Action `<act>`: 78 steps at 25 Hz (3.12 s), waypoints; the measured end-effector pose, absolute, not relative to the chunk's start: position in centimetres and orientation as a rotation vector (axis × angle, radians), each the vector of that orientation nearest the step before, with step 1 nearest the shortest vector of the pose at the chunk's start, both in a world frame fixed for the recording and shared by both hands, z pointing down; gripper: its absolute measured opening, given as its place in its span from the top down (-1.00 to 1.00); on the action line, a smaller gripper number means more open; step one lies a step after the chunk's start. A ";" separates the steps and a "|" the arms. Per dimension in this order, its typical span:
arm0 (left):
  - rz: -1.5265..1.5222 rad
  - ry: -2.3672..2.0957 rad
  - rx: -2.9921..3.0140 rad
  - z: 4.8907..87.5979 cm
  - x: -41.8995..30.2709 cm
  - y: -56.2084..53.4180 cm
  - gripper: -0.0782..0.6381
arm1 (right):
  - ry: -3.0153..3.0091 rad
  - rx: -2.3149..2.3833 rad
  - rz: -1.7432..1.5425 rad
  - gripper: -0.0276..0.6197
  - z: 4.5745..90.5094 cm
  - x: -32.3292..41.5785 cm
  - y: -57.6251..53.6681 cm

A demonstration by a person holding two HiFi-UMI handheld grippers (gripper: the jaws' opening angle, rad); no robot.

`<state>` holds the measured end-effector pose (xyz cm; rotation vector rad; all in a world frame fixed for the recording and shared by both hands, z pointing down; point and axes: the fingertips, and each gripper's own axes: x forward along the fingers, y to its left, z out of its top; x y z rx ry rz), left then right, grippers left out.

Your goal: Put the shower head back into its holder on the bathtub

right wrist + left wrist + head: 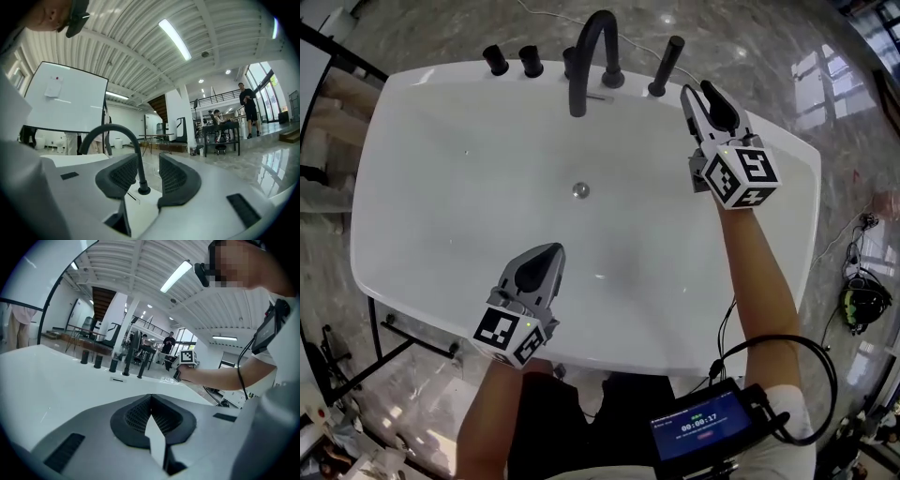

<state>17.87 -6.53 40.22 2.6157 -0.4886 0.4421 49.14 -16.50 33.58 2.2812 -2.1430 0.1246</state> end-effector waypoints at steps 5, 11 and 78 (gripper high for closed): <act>0.437 -0.503 2.650 35.8 18.5 -3.9 0.73 | -2.058 2.257 -0.010 0.71 28.6 47.9 -10.3; 0.403 -0.581 2.731 27.2 16.5 -1.3 0.73 | -1.984 2.353 0.061 0.87 24.3 45.4 -1.5; 0.080 -0.532 3.078 -6.7 -3.3 33.8 0.73 | -1.997 2.347 -0.158 0.88 -8.0 14.1 45.8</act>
